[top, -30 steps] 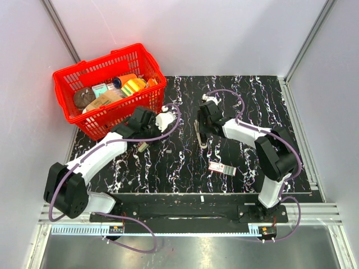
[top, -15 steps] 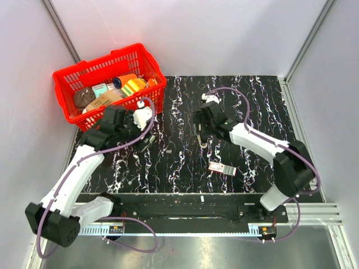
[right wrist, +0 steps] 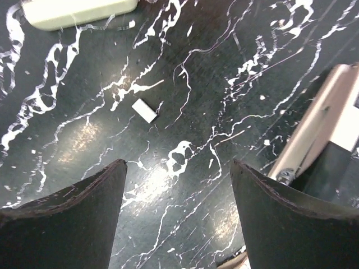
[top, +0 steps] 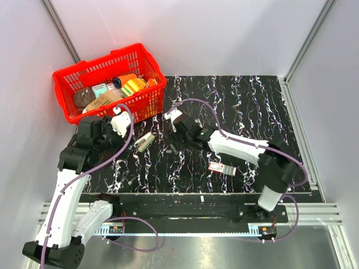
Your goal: Unload the staples from the stapler
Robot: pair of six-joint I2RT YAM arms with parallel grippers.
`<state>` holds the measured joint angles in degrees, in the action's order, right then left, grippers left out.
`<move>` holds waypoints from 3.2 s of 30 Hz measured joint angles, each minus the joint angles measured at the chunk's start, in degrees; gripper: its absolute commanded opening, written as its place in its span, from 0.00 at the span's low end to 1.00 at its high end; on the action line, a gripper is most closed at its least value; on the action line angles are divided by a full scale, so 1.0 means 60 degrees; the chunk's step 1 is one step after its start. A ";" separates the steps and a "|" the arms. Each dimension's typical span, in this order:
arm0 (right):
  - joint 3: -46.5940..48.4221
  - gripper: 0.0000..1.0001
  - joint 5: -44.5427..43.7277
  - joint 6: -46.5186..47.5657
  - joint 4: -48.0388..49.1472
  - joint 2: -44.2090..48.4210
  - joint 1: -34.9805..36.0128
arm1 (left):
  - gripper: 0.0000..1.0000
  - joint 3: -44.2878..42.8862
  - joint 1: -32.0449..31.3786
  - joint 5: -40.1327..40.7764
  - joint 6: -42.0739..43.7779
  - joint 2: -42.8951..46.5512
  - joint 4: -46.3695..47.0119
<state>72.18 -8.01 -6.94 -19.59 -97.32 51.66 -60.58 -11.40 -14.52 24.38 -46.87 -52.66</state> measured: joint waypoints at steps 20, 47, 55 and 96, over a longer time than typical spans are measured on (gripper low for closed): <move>0.0095 0.73 0.0790 0.1949 0.1730 -0.2532 0.0321 | 0.99 0.0667 0.1457 0.0157 -0.0255 -0.1610 0.0288; 0.0630 0.26 0.1016 0.1909 0.1832 -0.3191 0.0539 | 0.99 0.1075 0.1585 0.0168 -0.0299 -0.1512 0.0455; 0.0310 0.16 -0.0138 0.0681 0.1668 -0.2769 0.0761 | 0.99 0.1126 0.1585 0.0175 -0.0295 -0.1388 0.0459; -0.5413 0.15 -0.4772 -1.0371 -0.3592 0.3912 0.1009 | 0.99 0.1759 0.1603 0.0382 0.0113 -0.0838 0.0430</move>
<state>39.70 -36.64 -69.17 -41.15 -73.84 57.71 -50.02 -1.78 -12.23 25.06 -51.90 -50.09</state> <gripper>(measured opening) 0.184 0.988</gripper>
